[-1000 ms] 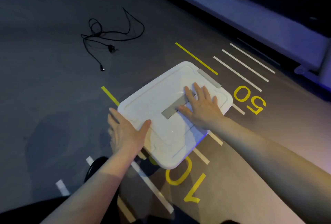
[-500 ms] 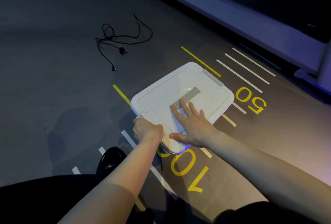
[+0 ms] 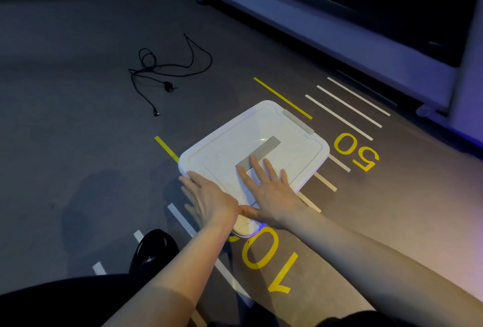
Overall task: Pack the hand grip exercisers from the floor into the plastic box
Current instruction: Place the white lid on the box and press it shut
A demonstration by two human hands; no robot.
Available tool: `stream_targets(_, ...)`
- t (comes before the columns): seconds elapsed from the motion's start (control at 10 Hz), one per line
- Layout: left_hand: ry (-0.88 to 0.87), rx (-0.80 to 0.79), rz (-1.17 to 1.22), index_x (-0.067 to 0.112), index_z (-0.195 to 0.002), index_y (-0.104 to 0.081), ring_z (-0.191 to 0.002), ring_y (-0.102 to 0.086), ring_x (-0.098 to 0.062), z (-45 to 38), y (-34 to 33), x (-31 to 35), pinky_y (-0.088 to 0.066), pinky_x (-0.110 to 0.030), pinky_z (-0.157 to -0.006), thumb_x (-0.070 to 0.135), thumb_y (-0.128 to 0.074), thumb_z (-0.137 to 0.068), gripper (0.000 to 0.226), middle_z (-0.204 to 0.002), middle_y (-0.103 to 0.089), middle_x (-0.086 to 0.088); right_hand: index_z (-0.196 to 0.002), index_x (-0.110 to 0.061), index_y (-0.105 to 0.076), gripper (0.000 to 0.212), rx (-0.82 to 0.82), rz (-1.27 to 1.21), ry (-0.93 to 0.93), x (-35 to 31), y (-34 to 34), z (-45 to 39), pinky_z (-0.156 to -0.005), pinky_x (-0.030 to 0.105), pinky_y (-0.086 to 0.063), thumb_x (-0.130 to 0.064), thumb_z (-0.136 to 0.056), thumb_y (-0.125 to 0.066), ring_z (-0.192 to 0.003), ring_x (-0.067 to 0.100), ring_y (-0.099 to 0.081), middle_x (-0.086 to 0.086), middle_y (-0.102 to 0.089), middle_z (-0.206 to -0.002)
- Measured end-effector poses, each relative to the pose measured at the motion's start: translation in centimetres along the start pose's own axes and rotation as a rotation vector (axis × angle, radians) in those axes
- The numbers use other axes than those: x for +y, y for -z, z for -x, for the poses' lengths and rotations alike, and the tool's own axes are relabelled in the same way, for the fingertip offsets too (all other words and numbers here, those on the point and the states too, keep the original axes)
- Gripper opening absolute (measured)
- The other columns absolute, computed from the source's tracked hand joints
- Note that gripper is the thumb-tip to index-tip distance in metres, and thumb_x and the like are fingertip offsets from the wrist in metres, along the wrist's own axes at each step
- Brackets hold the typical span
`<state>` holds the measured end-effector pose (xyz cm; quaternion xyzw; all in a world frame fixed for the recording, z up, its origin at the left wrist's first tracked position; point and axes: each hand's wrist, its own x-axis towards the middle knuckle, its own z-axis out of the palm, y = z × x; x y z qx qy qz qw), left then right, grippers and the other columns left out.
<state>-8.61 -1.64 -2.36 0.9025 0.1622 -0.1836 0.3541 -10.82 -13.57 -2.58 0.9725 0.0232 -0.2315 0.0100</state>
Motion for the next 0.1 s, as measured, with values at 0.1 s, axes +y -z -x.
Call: stream_targets(0.1,-0.168,0.077,-0.039,0.008,-0.146,0.012,-0.144,0.008,-0.025,-0.05,0.22,0.50,-0.004,-0.042,-0.115,0.014,-0.050,-0.092,0.083,-0.156,0.015,-0.007,-0.148,-0.030,0.017,0.087,0.043,-0.041,-0.014,0.06,0.22,0.28,-0.116,0.053,-0.004,-0.068,-0.087,-0.031,-0.145,0.032,0.014,0.003,0.023,-0.157)
